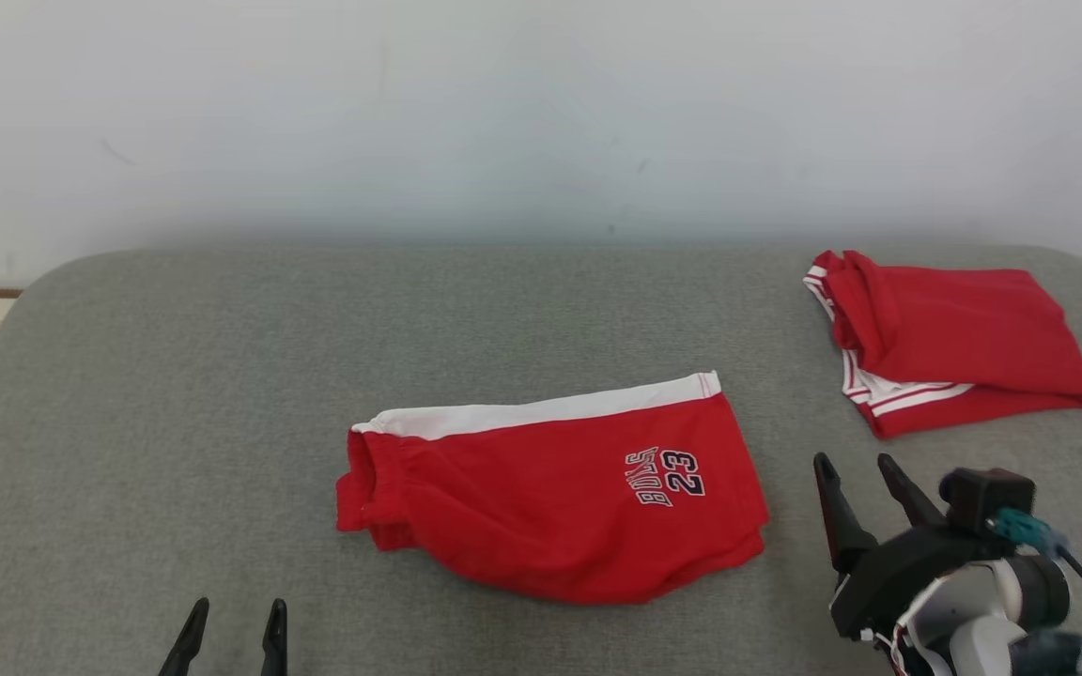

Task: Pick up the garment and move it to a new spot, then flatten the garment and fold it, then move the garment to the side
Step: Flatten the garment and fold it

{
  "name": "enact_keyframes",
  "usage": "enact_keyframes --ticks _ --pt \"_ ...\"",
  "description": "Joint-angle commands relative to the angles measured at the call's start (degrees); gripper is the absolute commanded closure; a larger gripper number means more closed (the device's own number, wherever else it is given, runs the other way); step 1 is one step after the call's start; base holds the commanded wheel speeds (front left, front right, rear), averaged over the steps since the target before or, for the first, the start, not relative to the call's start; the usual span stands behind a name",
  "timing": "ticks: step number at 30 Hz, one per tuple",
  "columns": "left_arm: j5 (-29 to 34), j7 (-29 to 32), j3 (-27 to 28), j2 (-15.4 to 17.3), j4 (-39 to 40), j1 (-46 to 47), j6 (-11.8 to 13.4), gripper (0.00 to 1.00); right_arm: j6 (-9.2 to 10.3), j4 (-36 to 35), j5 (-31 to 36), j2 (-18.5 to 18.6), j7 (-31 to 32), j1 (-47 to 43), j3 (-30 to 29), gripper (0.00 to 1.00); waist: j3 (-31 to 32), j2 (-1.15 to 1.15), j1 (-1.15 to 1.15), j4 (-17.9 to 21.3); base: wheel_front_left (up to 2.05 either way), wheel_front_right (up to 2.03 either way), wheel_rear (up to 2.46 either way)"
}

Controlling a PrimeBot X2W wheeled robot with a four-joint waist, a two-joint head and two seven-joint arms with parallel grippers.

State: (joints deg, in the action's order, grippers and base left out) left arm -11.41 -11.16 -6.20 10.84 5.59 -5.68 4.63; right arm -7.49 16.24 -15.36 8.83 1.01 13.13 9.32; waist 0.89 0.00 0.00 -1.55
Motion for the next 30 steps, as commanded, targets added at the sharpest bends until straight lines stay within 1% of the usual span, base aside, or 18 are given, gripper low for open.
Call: enact_keyframes --ticks 1,5,10,18,19,25,30 --pt "0.0 0.0 -0.1 0.0 -0.3 0.6 -0.2 0.0 0.0 2.2 0.3 0.3 0.3 1.8 0.7 0.0 -0.4 0.0 0.0 -1.3 0.0 0.0 0.0" --pt "-0.2 -0.3 -1.0 -0.3 -1.0 1.3 -0.5 0.0 0.0 9.7 -0.7 0.1 -0.2 7.3 1.2 0.0 -1.2 0.0 0.0 -3.0 0.0 0.0 0.0" --pt "-0.5 -0.8 -1.8 -0.5 -2.0 2.6 -0.9 0.0 0.0 19.3 -0.5 0.0 -0.2 13.8 2.4 0.0 -2.8 0.0 0.0 -5.1 0.0 0.0 0.0" --pt "-0.6 -1.5 -2.8 -0.8 -3.1 4.9 -1.4 0.0 0.0 33.3 -0.6 0.4 -1.6 22.7 1.8 0.0 -5.7 0.0 0.0 -8.0 0.0 0.0 0.0" --pt "-0.6 -1.5 -2.8 -0.8 -3.1 4.9 -1.4 0.0 0.0 33.3 -0.6 0.4 -1.6 22.7 1.8 0.0 -5.7 0.0 0.0 -8.0 0.0 0.0 0.0" --pt "-0.7 -2.1 -3.2 -1.2 -4.2 6.2 -1.5 0.0 0.0 42.3 -0.4 0.6 -3.0 26.9 1.7 0.0 -7.6 0.0 0.0 -9.5 0.0 0.0 0.0" --pt "-1.0 -2.5 -3.3 -1.3 -4.7 6.7 -1.3 0.0 0.0 47.3 -1.3 -0.3 -4.1 28.6 2.4 0.0 -8.0 0.0 0.0 -10.0 0.0 0.0 0.0"
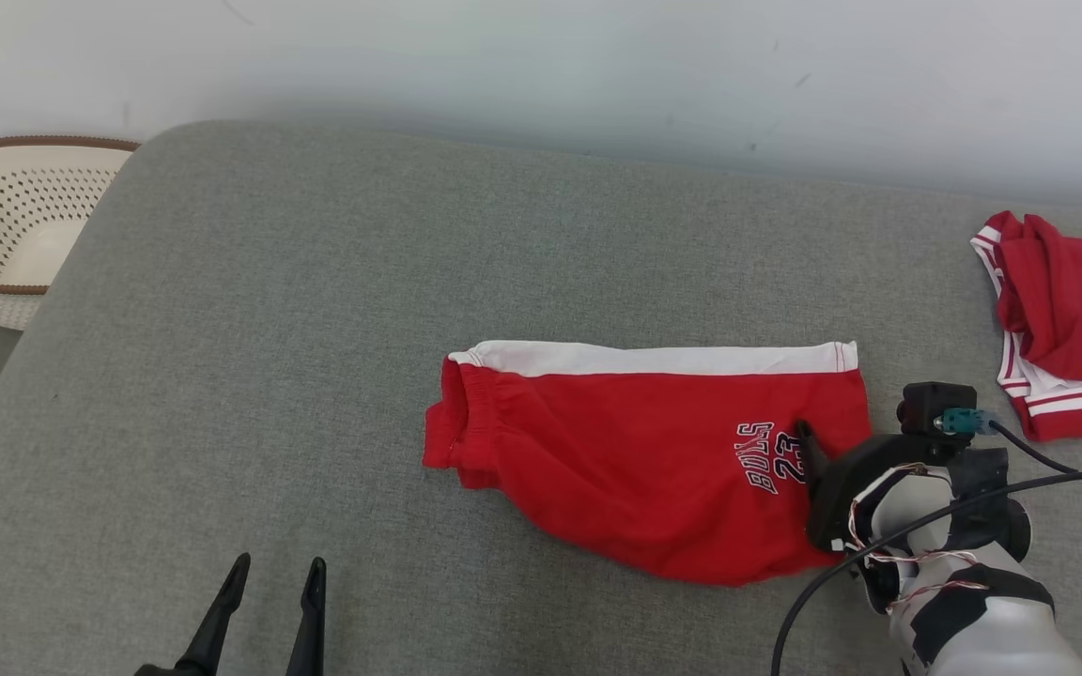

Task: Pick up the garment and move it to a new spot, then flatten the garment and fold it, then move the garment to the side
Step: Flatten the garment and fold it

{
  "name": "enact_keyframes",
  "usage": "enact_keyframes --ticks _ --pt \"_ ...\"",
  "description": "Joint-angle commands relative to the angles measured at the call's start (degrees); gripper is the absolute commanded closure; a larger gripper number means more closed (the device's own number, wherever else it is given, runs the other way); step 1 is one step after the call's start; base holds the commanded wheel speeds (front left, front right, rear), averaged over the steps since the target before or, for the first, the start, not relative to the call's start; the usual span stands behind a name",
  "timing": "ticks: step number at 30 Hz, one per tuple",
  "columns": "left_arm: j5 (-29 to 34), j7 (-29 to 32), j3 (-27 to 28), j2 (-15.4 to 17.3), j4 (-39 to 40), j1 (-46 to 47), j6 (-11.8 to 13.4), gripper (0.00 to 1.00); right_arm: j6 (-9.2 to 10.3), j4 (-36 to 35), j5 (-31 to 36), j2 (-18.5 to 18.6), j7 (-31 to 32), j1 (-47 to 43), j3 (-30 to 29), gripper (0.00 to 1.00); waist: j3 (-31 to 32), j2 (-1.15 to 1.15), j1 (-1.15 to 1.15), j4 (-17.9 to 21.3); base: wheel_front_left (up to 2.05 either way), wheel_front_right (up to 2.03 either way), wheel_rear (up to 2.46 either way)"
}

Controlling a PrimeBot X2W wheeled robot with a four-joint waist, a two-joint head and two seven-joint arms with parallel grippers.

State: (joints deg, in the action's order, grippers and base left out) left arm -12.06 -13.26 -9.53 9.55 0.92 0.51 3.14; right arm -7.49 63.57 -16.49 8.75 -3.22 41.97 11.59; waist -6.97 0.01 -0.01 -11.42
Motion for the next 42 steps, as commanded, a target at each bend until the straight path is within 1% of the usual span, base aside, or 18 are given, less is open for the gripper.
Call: enact_keyframes --ticks 1,4,5,6,7,10,17,21,26,32,33,35,38,42 --pt "-0.4 -0.6 0.0 0.0 -0.2 0.5 0.2 0.0 0.0 0.7 -0.5 -0.6 -0.2 0.0 0.3 0.0 -0.1 -0.01 0.01 -0.1 0.0 0.0 0.0" --pt "-0.6 -0.6 0.2 0.1 -0.4 0.6 0.4 0.0 0.0 2.1 -2.5 -2.0 -0.1 0.4 1.2 0.0 0.0 -0.01 0.01 0.1 0.0 0.0 0.0" --pt "-0.6 -0.6 0.1 0.0 -0.6 0.7 0.4 0.0 0.0 2.4 -2.9 -2.1 0.1 0.5 1.7 0.15 0.0 -0.01 0.01 0.1 0.0 0.0 0.0" --pt "-0.7 -0.7 0.1 0.0 -0.7 0.8 0.4 0.0 0.0 2.6 -3.2 -2.1 0.0 0.7 2.3 0.54 0.1 -0.01 0.01 0.2 0.0 0.0 0.0" --pt "-0.7 -0.7 0.0 0.0 -0.7 0.8 0.4 0.0 0.0 2.4 -3.9 -2.4 -0.6 0.9 2.8 1.0 0.2 -0.01 0.01 0.2 0.0 0.0 0.0" --pt "-0.8 -0.8 0.0 0.0 -1.0 0.6 0.5 0.0 0.0 2.3 -5.2 -2.1 -1.8 1.1 4.3 1.0 0.5 -0.01 0.01 0.4 0.0 0.0 0.0" --pt "-1.2 -0.9 0.2 0.5 -1.4 -0.7 1.0 0.0 0.0 0.7 -8.9 1.1 -3.6 -0.1 8.1 1.0 2.7 -0.01 0.01 1.4 0.0 0.0 0.0" --pt "-1.3 -0.7 0.3 0.8 -1.0 -1.3 1.2 0.0 0.0 -2.1 -11.2 4.3 -2.7 -0.9 12.0 1.0 4.2 -0.01 0.01 2.3 0.0 0.0 0.0" --pt "-1.4 -0.3 0.0 1.0 -0.3 -1.9 1.5 0.0 0.0 -7.2 -15.7 7.0 -1.9 -1.8 15.8 1.0 5.2 -0.01 0.01 3.4 0.0 0.0 0.0" --pt "-1.5 -0.2 -0.3 1.1 0.0 -2.8 1.8 0.0 0.0 -16.3 -23.6 8.4 -0.1 -3.6 20.5 1.0 5.9 -0.01 0.01 4.0 0.0 0.0 0.0" --pt "-1.5 -0.2 -0.3 1.1 0.0 -2.8 1.8 0.0 0.0 -16.3 -23.6 8.4 -0.1 -3.6 20.5 1.0 5.9 -0.01 0.01 4.0 0.0 0.0 0.0" --pt "-1.5 -0.2 -0.4 1.1 0.0 -2.9 1.8 0.0 0.0 -19.2 -25.9 8.5 0.5 -4.1 22.0 1.0 6.0 -0.01 0.01 3.9 0.0 0.0 0.0" --pt "-1.4 0.0 -0.9 1.1 0.2 -2.8 1.7 0.0 0.0 -22.8 -29.3 8.3 1.5 -4.6 24.0 1.0 6.2 -0.01 0.01 3.5 0.0 0.0 0.0" --pt "-1.5 0.3 -1.7 0.9 0.3 -2.8 1.5 0.0 0.0 -25.8 -34.4 7.0 2.9 -4.6 25.8 1.0 6.5 -0.01 0.01 2.2 0.0 0.0 0.0"
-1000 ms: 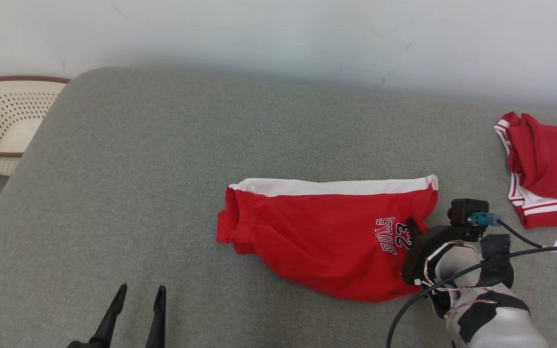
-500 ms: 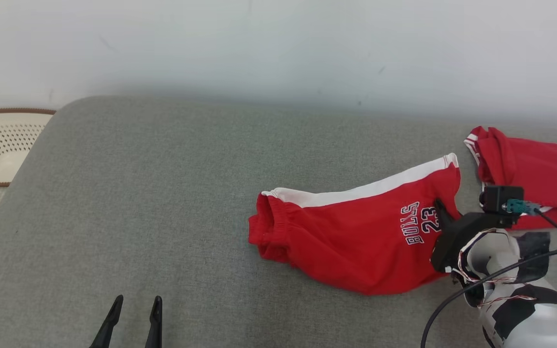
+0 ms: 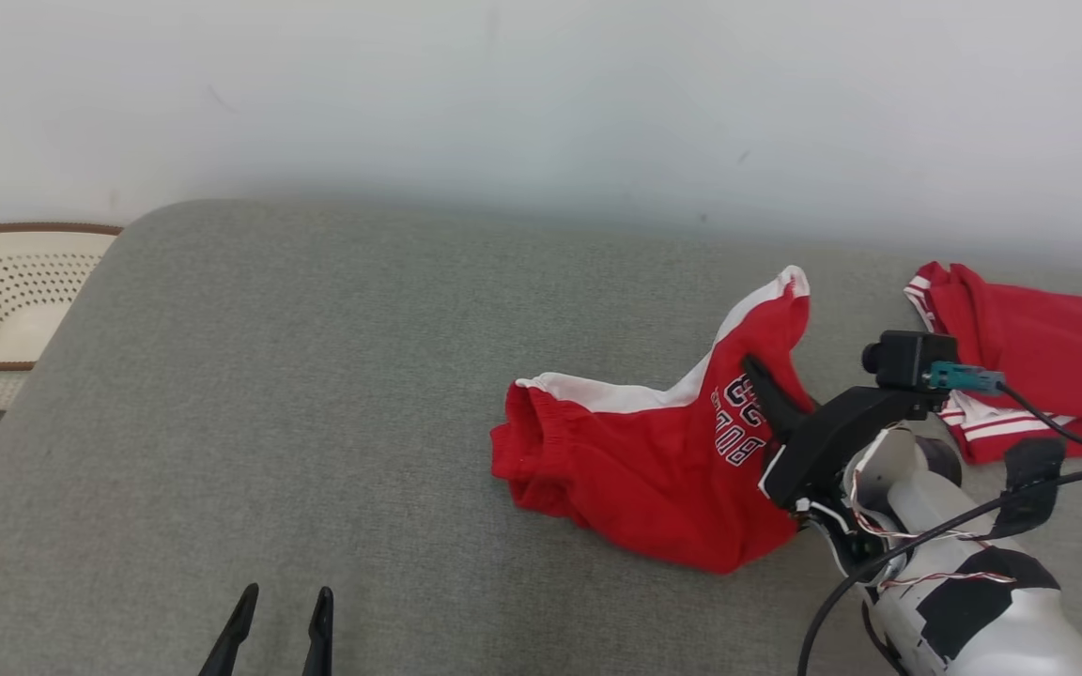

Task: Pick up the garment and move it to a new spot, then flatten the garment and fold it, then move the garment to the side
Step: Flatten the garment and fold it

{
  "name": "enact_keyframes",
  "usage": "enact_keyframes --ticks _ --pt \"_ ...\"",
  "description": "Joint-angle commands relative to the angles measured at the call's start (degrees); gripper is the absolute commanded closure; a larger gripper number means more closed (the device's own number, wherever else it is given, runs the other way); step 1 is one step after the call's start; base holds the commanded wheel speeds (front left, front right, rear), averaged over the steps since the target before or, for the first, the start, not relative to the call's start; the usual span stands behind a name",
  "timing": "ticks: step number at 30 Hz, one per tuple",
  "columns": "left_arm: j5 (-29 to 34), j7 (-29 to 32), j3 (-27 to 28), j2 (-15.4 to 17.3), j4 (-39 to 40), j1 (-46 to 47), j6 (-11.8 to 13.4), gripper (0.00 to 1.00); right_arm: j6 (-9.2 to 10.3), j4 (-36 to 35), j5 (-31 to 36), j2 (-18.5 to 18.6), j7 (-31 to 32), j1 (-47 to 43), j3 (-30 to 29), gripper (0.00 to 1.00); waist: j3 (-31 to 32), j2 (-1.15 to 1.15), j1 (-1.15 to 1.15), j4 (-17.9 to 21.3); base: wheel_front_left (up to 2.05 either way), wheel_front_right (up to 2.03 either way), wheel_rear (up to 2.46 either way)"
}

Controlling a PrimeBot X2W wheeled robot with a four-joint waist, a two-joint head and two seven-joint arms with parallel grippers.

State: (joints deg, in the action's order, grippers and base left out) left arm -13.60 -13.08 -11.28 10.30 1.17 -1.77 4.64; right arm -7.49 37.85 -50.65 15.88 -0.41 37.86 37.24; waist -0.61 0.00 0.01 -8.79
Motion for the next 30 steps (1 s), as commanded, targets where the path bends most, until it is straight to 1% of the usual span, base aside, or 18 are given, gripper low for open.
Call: enact_keyframes --ticks 1,8,15,18,30 --pt "0.0 0.2 -0.1 0.1 0.0 -0.5 0.0 0.0 0.0 -0.2 -0.9 -0.4 0.5 -0.3 0.7 1.0 0.2 0.0 -0.01 -0.8 0.0 0.0 0.0" --pt "-0.3 -0.1 -1.5 -0.5 -1.5 0.5 -0.7 0.0 0.0 4.5 -1.7 -3.1 1.0 1.8 3.2 1.0 0.9 0.0 -0.01 -3.5 0.0 0.0 0.0" --pt "-0.3 -0.6 -3.0 -1.4 -2.6 1.1 -0.9 0.0 0.0 11.0 -1.6 -6.5 -0.2 4.1 3.9 1.0 0.6 0.0 -0.01 -6.0 0.0 0.0 0.0" --pt "-0.4 -0.7 -3.5 -1.8 -3.5 1.7 -1.4 0.0 0.0 14.2 -1.3 -7.8 -0.1 5.4 4.1 1.0 0.3 0.0 -0.01 -7.0 0.0 0.0 0.0" --pt "-0.4 -1.6 -6.0 -3.2 -6.3 4.2 -2.8 0.0 0.0 23.0 -1.4 -11.3 -2.8 8.8 4.9 1.0 -1.7 0.0 -0.01 -10.7 0.0 0.0 0.0"
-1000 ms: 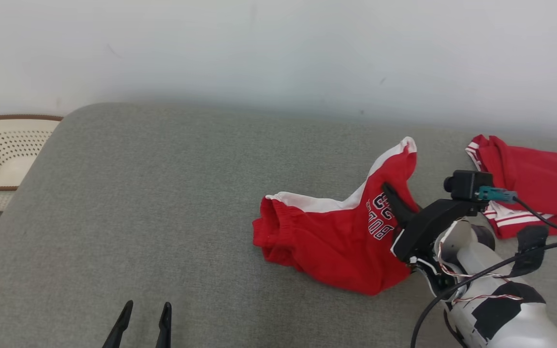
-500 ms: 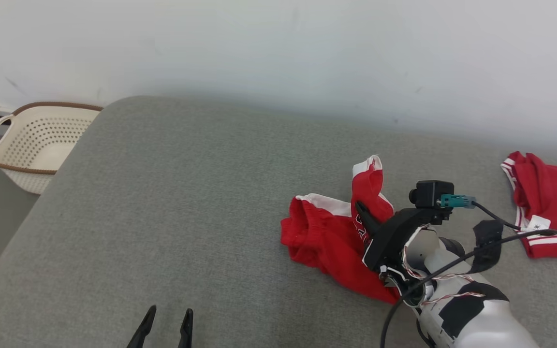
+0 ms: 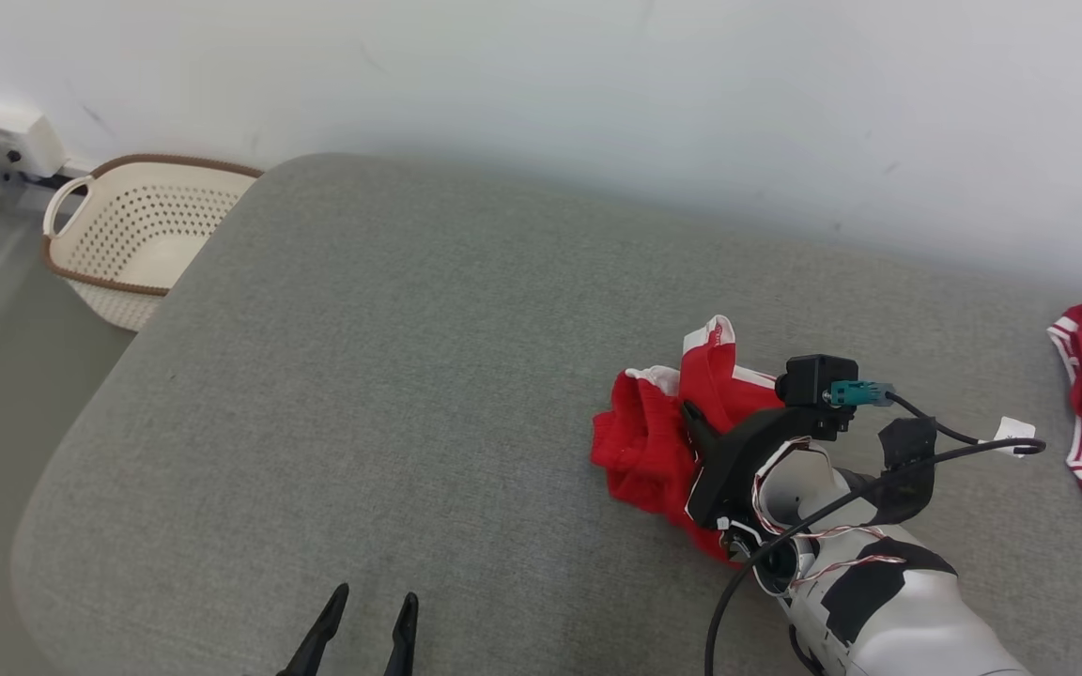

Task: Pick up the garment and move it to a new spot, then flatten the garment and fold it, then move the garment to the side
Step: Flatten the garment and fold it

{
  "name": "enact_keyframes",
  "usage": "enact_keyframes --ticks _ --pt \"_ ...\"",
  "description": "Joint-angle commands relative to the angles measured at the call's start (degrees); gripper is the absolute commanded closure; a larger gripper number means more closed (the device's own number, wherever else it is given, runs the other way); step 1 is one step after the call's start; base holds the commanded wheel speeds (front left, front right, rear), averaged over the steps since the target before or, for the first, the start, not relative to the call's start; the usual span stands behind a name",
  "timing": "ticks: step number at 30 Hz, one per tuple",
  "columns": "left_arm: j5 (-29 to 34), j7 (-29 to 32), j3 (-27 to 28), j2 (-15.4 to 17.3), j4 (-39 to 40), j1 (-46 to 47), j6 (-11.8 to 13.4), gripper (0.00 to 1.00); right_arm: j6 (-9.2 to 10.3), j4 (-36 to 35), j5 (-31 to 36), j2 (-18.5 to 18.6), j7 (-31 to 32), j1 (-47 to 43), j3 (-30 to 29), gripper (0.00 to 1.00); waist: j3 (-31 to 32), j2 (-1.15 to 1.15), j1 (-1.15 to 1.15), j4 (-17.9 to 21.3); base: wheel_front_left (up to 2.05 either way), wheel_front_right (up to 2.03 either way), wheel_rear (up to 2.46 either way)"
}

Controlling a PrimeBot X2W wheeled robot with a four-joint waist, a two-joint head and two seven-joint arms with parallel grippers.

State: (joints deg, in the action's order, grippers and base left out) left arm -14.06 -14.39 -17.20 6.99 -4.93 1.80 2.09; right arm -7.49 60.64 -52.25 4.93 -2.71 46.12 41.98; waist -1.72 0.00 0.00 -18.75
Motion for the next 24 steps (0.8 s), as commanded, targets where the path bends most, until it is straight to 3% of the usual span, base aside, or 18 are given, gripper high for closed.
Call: enact_keyframes --ticks 1,10,11,12,13,14,15,24 --pt "0.1 -0.3 -0.2 -0.1 -0.4 0.8 -0.4 0.0 0.0 0.8 0.2 -0.5 -0.7 0.7 0.3 1.0 -0.7 0.0 0.0 -1.0 0.0 0.0 0.0" --pt "0.4 -0.6 -1.4 -0.7 -1.7 2.1 -0.9 0.0 0.0 5.7 0.0 -1.6 -3.3 2.4 0.6 1.0 -1.8 0.0 0.0 -3.3 0.0 0.0 0.0" --pt "0.3 -0.6 -1.4 -0.7 -1.8 2.2 -1.0 0.0 0.0 6.1 -0.1 -1.7 -3.6 2.6 0.7 0.96 -1.9 0.0 0.0 -3.4 0.0 0.0 0.0" --pt "0.3 -0.7 -1.4 -0.7 -1.9 2.3 -0.9 0.0 0.0 6.3 -0.1 -1.7 -3.7 2.7 0.9 0.68 -1.9 0.0 0.0 -3.5 0.0 0.0 0.0" --pt "0.2 -0.7 -1.3 -0.6 -2.0 2.4 -0.8 0.0 0.0 6.4 -0.2 -1.8 -3.7 2.6 1.1 0.56 -1.9 0.0 0.0 -3.6 0.0 0.0 0.0" --pt "0.2 -0.7 -1.2 -0.5 -2.1 2.4 -0.7 0.0 0.0 6.2 -0.3 -1.9 -3.8 2.5 1.4 0.13 -1.8 0.0 0.0 -3.5 0.0 0.0 0.0" --pt "0.1 -0.7 -1.1 -0.4 -2.2 2.3 -0.6 0.0 0.0 5.7 -0.5 -1.9 -4.2 2.4 1.6 0.0 -1.6 0.0 0.0 -3.4 0.0 0.0 0.0" --pt "0.2 -0.8 -0.6 0.5 -1.7 0.5 0.0 0.0 0.0 -3.7 -3.1 -1.4 -6.9 -0.2 4.7 0.0 0.8 0.0 0.0 -0.7 0.0 0.0 0.0"
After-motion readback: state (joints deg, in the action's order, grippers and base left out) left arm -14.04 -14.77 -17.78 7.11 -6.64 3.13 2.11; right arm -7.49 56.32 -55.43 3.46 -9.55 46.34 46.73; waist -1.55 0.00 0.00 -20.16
